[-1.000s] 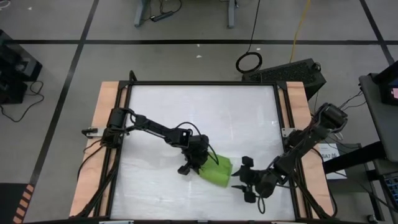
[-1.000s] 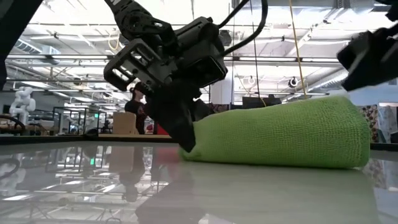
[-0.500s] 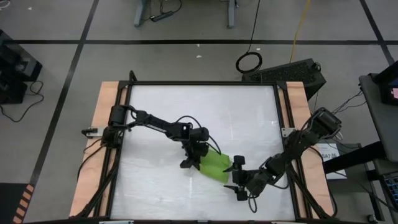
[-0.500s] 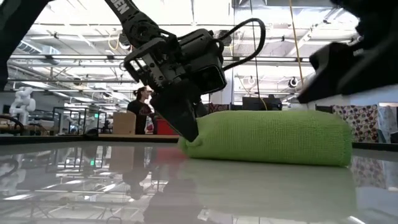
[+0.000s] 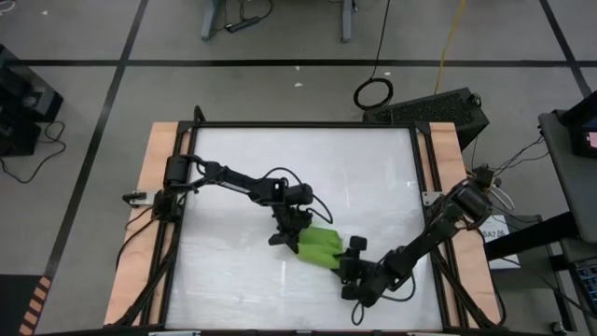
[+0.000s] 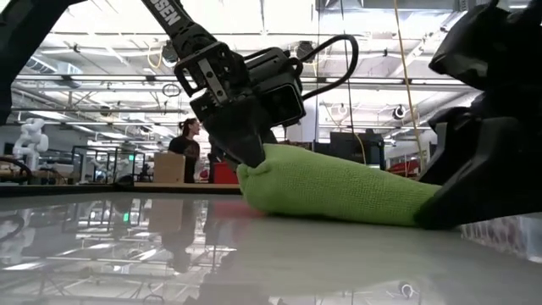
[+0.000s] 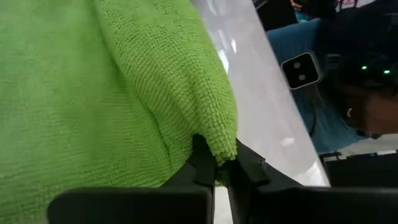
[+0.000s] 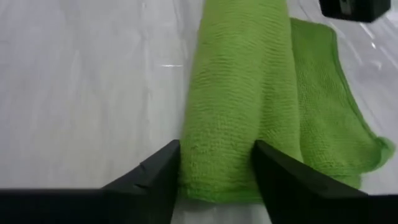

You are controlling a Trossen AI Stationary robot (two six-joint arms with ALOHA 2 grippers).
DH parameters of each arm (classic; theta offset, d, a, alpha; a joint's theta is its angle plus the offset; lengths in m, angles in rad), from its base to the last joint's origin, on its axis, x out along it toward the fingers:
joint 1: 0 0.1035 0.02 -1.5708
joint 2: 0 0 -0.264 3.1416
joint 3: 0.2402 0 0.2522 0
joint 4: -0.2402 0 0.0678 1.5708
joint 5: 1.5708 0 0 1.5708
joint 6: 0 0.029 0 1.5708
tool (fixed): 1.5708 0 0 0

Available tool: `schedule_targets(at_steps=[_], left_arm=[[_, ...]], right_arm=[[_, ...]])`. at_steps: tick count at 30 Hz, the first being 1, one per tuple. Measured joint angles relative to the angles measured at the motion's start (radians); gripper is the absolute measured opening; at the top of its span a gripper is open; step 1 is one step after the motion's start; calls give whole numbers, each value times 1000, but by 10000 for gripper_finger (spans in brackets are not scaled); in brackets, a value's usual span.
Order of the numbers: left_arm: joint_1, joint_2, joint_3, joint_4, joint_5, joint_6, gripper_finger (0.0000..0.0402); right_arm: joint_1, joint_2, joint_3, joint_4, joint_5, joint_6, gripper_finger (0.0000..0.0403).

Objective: Roll towel
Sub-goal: Roll the green microfiber cloth

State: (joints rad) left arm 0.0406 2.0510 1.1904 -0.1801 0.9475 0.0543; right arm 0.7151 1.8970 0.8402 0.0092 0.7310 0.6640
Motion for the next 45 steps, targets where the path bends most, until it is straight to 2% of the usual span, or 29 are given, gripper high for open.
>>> schedule_targets(at_steps=[3, 6, 10, 14, 17, 20, 25, 32, 39, 45], left_arm=[[-1, -1, 0, -7, -48, 3, 18], [-1, -1, 0, -10, -99, 13, 30], [-1, -21, 0, -13, -131, 36, 98], [5, -49, 1, -11, -155, 37, 201], [10, -94, 1, -29, -247, 40, 245], [-9, -149, 2, -48, -371, 120, 249], [-86, -219, 3, -48, -484, 266, 228], [-198, -227, 1, -49, -712, 420, 214], [-227, -223, -28, 17, -748, 485, 214], [-226, -179, -36, 55, -748, 566, 214]], right_arm=[[-1, 3, 3, -2, 4, 54, 147], [-4, -9, 1, -16, -5, 105, 87], [-5, -27, 0, -15, -74, 157, 14], [-5, -39, 1, -20, -129, 224, 20], [-5, -41, 1, -21, -157, 270, 17], [-5, -42, 1, -24, -168, 320, 8], [-4, -53, 0, -28, -187, 396, 6], [-3, -92, -1, -55, -223, 524, 5], [-3, -105, -2, -59, -151, 665, 5], [-4, -106, -2, -34, -144, 680, 5]])
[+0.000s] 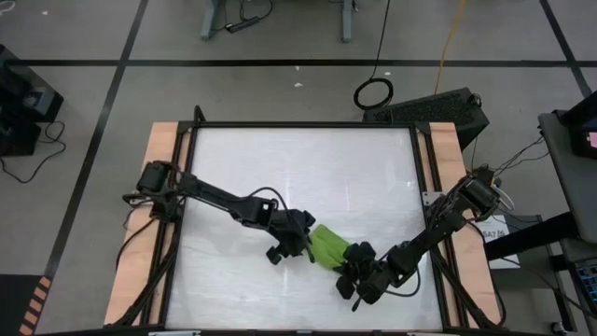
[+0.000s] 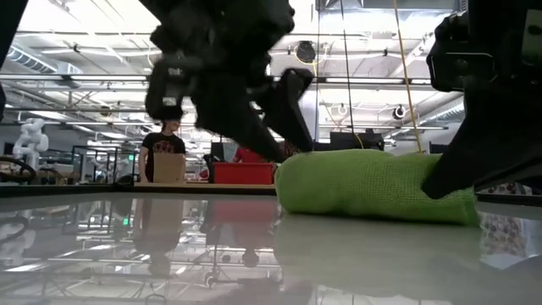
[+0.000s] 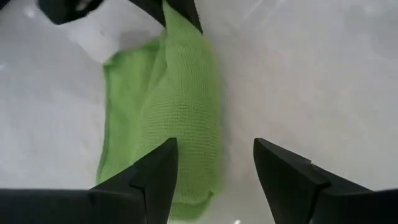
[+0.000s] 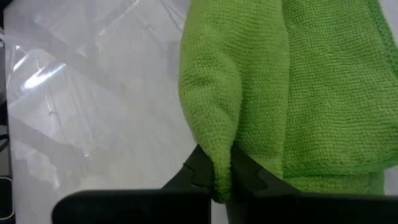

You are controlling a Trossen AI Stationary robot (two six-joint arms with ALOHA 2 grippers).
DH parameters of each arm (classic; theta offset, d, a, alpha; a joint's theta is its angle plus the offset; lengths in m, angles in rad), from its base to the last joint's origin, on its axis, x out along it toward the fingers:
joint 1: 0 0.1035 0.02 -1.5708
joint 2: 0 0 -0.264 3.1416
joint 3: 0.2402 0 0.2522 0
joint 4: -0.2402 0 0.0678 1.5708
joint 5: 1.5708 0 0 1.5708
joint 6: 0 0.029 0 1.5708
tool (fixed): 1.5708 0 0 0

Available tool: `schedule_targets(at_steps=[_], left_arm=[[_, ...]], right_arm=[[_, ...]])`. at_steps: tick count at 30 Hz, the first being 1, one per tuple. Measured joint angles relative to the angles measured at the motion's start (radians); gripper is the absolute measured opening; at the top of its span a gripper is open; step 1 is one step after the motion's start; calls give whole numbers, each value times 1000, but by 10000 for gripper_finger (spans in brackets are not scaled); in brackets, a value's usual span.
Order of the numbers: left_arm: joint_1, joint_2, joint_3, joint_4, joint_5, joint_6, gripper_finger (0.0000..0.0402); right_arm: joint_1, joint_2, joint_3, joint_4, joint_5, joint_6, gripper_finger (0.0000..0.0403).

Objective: Roll towel
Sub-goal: Roll the green microfiber cloth

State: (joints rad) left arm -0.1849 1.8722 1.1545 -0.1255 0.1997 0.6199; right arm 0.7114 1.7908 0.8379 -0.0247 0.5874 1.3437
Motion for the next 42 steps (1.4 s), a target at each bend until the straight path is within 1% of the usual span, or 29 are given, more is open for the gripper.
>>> schedule_targets(at_steps=[4, 8, 11, 16, 18, 20, 22, 26, 28, 30, 32, 34, 36, 37, 38, 42], left_arm=[[0, 52, -1, 51, -18, 46, 214], [2, 89, -1, 127, -75, 51, 214], [7, 104, -1, 174, -84, 51, 214], [22, 115, 0, 199, -84, 52, 214], [30, 117, 0, 180, -61, 51, 214], [36, 131, 3, 177, -10, 51, 214], [39, 148, 7, 132, 44, 51, 214], [39, 176, 31, 98, 60, 40, 214], [39, 183, 38, 91, 61, 19, 207], [39, 185, 49, 74, 61, -11, 187], [42, 186, 65, 43, 62, -29, 151], [49, 188, 91, -14, 80, -35, 102], [53, 188, 112, -85, 98, -34, 49], [53, 187, 119, -113, 102, -30, 30], [53, 187, 123, -134, 103, -28, 21], [53, 184, 129, -223, 102, -39, 22]], right_arm=[[-3, -1, 0, 14, -15, 7, 4], [-3, -2, 0, 55, -18, 4, 4], [-3, -2, 0, 71, -21, -1, 4], [-4, -2, 1, 78, -89, -24, 5], [-4, -2, 1, 78, -95, -25, 9], [-4, -2, 1, 82, -99, -29, 12], [-3, -2, 1, 89, -100, -31, 16], [-4, -3, 1, 109, -108, -47, 22], [-4, -3, 1, 129, -116, -67, 24], [-4, -3, 1, 141, -116, -78, 28], [-3, -3, 1, 154, -121, -100, 36], [3, -3, 1, 174, -120, -139, 51], [9, -3, 1, 185, -122, -177, 75], [12, -3, 1, 185, -124, -193, 90], [16, -3, 1, 184, -126, -210, 105], [25, -15, 2, 172, -125, -281, 168]])
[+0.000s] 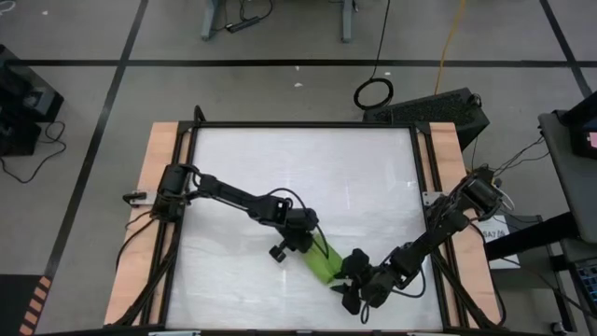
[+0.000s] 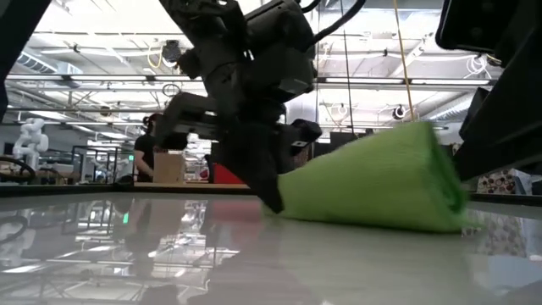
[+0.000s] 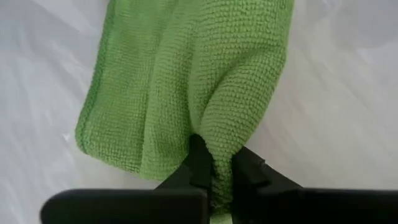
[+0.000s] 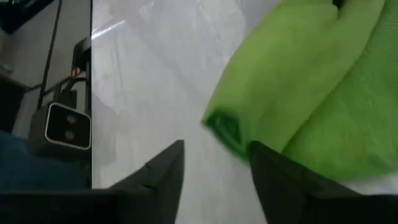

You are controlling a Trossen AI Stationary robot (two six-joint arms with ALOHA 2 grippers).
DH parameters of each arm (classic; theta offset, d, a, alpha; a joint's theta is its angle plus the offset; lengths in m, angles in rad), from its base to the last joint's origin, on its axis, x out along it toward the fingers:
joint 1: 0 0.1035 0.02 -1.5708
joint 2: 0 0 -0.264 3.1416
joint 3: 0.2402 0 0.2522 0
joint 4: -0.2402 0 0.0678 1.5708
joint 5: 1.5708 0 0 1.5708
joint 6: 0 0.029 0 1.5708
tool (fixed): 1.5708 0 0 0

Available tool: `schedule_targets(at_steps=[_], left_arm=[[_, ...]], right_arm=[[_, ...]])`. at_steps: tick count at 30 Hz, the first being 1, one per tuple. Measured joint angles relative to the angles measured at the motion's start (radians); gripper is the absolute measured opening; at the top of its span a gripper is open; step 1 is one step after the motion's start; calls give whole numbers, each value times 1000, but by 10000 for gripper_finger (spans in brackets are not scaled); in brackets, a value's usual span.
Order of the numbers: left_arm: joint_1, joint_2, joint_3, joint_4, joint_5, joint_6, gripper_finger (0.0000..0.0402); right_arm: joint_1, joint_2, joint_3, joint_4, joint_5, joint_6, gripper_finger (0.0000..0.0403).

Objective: Roll towel
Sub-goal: Roll the green microfiber cloth

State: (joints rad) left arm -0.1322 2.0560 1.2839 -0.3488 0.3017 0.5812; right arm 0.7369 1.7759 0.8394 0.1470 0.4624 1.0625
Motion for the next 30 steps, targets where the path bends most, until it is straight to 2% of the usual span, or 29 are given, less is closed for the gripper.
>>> schedule_targets(at_steps=[5, 11, 15, 20, 30], left_arm=[[9, -2, 1, -133, 5, -75, 22], [50, -2, 0, -254, 174, -238, 22], [57, -2, -2, -320, 211, -319, 21], [72, 2, -5, -324, 294, -402, 21], [113, 9, 60, -330, 310, -423, 21]], right_arm=[[8, -25, 0, -15, 8, -122, 210], [20, -35, 32, -58, 55, -388, 214], [6, -35, 55, -113, 70, -545, 214], [-35, -35, 59, -142, 119, -702, 214], [-123, -18, 85, -88, 120, -953, 215]])
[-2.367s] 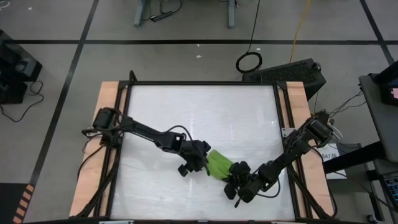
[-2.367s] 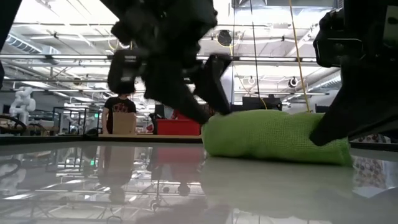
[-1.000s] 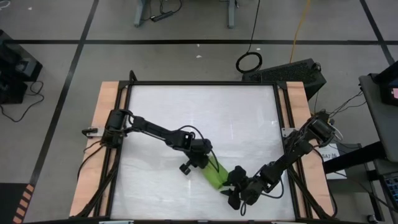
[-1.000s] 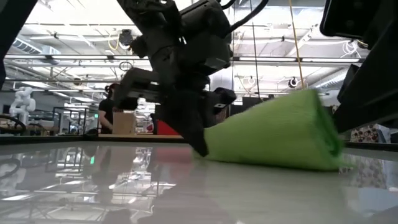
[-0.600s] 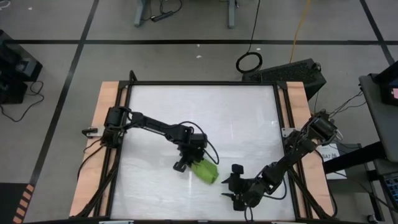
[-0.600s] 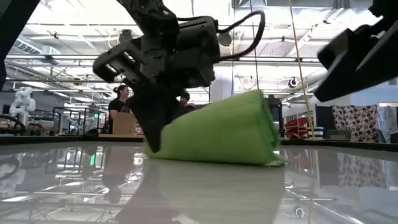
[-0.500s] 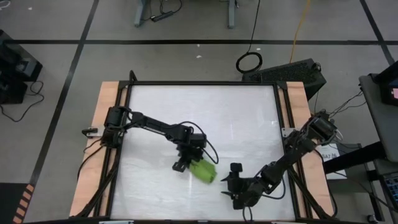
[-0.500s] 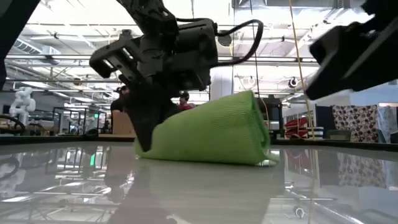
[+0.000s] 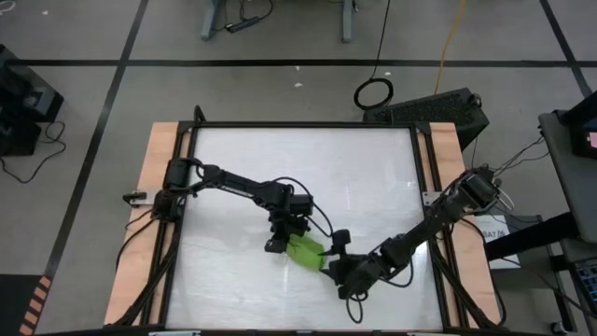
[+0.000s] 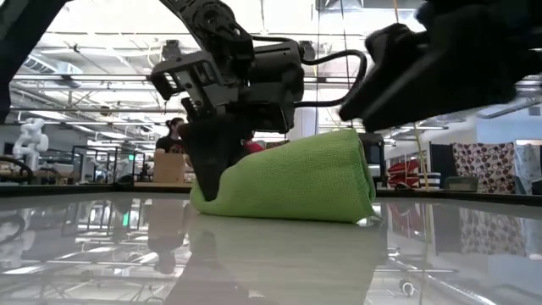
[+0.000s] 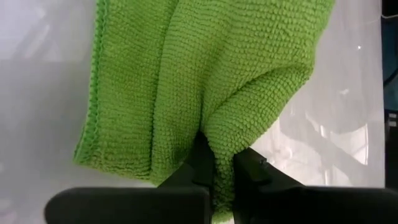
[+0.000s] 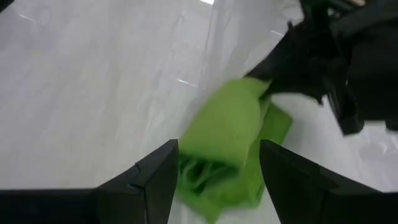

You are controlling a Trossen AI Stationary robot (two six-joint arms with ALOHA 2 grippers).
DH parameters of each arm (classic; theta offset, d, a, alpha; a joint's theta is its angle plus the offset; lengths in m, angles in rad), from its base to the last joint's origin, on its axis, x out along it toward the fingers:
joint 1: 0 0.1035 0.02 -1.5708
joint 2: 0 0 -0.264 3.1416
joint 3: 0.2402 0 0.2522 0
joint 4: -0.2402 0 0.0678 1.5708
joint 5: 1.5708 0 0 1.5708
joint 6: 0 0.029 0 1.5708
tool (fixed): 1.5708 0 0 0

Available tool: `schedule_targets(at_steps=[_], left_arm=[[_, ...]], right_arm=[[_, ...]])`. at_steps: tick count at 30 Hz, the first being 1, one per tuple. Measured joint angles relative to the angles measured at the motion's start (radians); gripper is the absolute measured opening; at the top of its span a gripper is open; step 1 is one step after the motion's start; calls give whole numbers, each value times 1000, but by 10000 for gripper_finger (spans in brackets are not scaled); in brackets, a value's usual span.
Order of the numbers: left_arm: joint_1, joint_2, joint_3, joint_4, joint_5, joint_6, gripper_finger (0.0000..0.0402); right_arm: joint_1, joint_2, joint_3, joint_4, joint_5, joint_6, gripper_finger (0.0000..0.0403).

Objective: Roll towel
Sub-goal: Roll the green microfiber cloth

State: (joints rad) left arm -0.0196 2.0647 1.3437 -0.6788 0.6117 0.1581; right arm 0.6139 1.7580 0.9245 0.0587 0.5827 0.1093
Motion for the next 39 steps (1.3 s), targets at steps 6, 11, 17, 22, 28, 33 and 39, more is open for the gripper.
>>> schedule_targets(at_steps=[6, 11, 17, 22, 28, 33, 39], left_arm=[[21, 0, 2, -17, 15, 2, 21], [35, 0, 2, -26, 34, 1, 21], [47, -1, 2, -25, 49, 7, 21], [47, -1, 3, -44, 71, 35, 21], [50, -1, 3, -45, 122, 40, 22], [54, -1, 3, -39, 160, 40, 29], [64, -2, 3, -22, 166, 37, 32]], right_arm=[[-28, 6, 4, 63, -9, -48, 215], [-50, 48, 3, 94, -84, -8, 215], [-42, 122, 0, 92, 5, 81, 215], [-43, 124, 2, 79, 45, 126, 215], [-51, 124, 2, 7, 47, 271, 199], [-52, 124, 2, 1, 31, 416, 133], [-56, 124, 2, 24, -78, 518, 14]])
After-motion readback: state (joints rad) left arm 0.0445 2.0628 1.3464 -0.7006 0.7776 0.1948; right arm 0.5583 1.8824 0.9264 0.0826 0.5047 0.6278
